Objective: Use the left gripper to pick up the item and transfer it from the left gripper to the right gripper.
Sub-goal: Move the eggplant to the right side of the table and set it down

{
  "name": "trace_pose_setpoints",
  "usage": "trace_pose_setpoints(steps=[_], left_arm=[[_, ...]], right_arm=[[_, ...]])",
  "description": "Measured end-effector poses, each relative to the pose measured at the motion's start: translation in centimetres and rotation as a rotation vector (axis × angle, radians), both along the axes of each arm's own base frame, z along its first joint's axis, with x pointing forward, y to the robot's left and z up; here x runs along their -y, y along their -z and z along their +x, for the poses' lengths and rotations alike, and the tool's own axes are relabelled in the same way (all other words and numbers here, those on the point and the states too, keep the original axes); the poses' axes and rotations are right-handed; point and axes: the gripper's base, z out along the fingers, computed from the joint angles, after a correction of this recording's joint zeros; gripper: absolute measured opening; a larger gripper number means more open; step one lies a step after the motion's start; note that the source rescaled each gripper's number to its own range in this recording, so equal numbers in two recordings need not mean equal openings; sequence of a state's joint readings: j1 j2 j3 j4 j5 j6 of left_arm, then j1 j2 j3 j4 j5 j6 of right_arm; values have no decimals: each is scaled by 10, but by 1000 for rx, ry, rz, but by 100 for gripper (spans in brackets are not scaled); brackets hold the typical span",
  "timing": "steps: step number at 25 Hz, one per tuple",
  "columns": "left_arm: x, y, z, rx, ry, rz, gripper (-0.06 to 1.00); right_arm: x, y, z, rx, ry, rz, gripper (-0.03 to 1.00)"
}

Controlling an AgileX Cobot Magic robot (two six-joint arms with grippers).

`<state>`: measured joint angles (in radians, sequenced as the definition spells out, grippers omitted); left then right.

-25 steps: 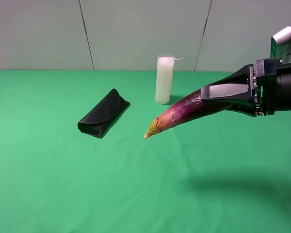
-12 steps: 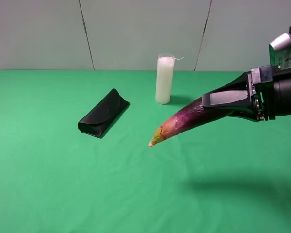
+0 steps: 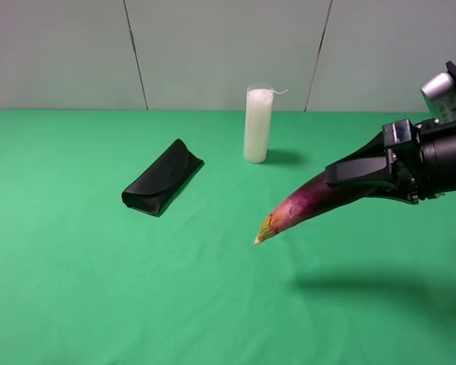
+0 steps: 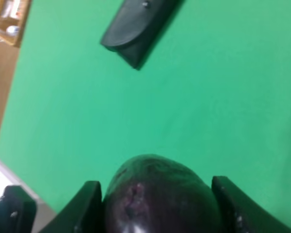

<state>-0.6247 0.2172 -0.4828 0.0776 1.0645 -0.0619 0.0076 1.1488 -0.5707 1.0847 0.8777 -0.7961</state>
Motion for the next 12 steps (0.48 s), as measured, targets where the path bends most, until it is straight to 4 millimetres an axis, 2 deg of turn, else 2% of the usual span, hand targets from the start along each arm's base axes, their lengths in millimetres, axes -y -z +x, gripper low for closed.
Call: trace_pose_setpoints(steps=[7,12], left_arm=[[-4,0,1,0,-205,0,98],[-8,-1,-3,31,-308,-16,98]], right_arm=[[8,6,7,4,99,-78,0],[9,22,16,-78,97,-89,0]])
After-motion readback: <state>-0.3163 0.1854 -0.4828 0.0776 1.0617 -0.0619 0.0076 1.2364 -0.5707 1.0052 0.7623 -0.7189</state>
